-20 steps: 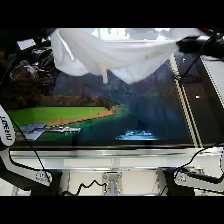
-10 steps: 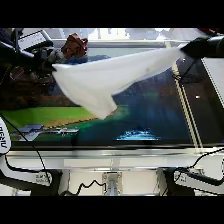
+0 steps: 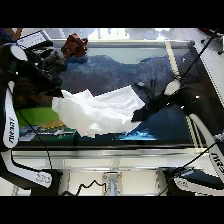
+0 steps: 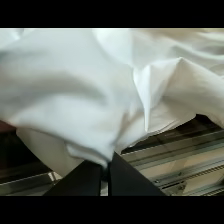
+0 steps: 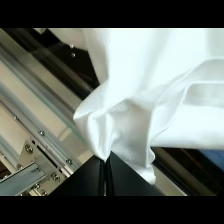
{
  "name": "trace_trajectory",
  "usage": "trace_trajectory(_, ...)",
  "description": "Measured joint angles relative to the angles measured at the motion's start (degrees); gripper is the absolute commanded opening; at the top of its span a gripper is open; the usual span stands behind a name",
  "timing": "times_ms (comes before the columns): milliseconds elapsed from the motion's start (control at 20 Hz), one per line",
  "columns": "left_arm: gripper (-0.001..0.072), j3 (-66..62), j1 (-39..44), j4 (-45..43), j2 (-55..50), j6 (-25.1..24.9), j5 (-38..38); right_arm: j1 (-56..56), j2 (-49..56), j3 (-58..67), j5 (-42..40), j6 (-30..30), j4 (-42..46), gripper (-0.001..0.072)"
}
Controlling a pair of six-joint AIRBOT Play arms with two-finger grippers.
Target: Fold the shirts.
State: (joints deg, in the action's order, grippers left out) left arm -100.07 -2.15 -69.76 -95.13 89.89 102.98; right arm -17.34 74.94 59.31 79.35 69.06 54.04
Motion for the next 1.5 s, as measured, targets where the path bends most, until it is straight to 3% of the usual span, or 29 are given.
trace_trajectory(400,0.0018,15.0,4.0,-9.5,-2.7,-0.4,1.9,-8.3,0.0,-16.3,-4.7,-0.5,-1.9,0.0025)
trace_trajectory(450,0.003,16.2,4.0,-9.9,-2.8,-0.5,1.6,-8.5,0.0,-16.9,-5.0,-0.8,-2.1,0.0039)
trace_trajectory(500,0.0072,17.0,4.1,-10.0,-2.8,-0.9,1.0,-8.6,0.0,-17.3,-5.4,-0.9,-2.1,0.012)
trace_trajectory(550,0.0378,17.6,4.2,-9.8,-2.8,-1.4,0.8,-8.7,0.0,-17.6,-5.9,-1.1,-2.1,0.0267)
trace_trajectory(600,0.0619,18.0,4.2,-9.2,-2.9,-1.7,0.5,-8.7,0.0,-17.8,-6.3,-1.3,-2.1,0.0387)
trace_trajectory(700,0.0703,18.6,4.2,-6.1,-2.9,-2.9,0.0,-8.8,0.0,-18.0,-7.0,-1.5,-2.4,0.0386)
trace_trajectory(1100,0.0703,17.9,3.7,13.6,-0.6,-8.3,-3.7,-8.8,-5.1,-11.5,-8.2,-2.3,-0.7,0.0383)
trace_trajectory(1350,0.0703,8.1,0.1,17.0,3.0,-7.7,-8.9,-8.4,-10.9,-1.5,-14.1,4.3,18.5,0.0384)
trace_trajectory(1500,0.0703,0.6,-2.3,12.5,3.9,-4.9,-10.0,-4.7,-11.9,1.9,-21.2,8.5,26.7,0.0384)
